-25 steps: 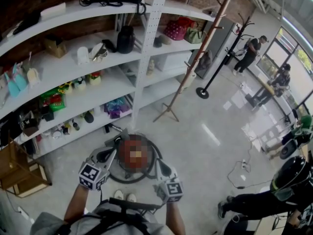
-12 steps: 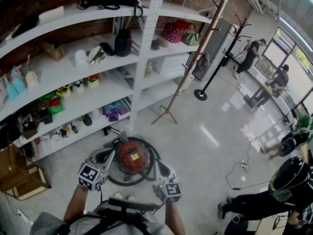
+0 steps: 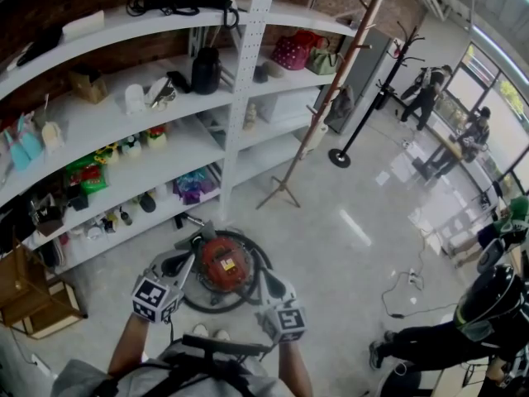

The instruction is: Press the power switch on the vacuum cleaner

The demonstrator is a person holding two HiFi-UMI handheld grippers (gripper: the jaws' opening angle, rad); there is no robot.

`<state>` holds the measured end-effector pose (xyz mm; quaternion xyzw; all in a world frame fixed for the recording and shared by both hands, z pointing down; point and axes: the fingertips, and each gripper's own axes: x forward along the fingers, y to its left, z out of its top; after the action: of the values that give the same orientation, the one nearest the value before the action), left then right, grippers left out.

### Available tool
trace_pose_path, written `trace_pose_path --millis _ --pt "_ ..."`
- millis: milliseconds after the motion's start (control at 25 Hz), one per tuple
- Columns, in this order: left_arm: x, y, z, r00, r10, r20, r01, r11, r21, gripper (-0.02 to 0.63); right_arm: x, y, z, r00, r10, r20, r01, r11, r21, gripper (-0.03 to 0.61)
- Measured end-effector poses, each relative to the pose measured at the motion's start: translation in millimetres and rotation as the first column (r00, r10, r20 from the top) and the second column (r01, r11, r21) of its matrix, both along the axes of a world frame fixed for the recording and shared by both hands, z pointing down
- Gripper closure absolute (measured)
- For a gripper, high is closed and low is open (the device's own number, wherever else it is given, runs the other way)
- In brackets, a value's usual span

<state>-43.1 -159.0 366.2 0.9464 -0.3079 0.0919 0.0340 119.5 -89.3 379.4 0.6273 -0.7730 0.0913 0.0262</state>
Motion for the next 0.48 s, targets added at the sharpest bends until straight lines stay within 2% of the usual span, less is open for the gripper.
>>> trace_pose_path --millis 480 --pt "3.5 3.7 4.3 1.000 -0.015 0.005 0.015 1.000 -0.016 0.606 2.7 1.9 3.3 1.000 -0.020 -0.010 0.020 1.000 -0.006 0.575"
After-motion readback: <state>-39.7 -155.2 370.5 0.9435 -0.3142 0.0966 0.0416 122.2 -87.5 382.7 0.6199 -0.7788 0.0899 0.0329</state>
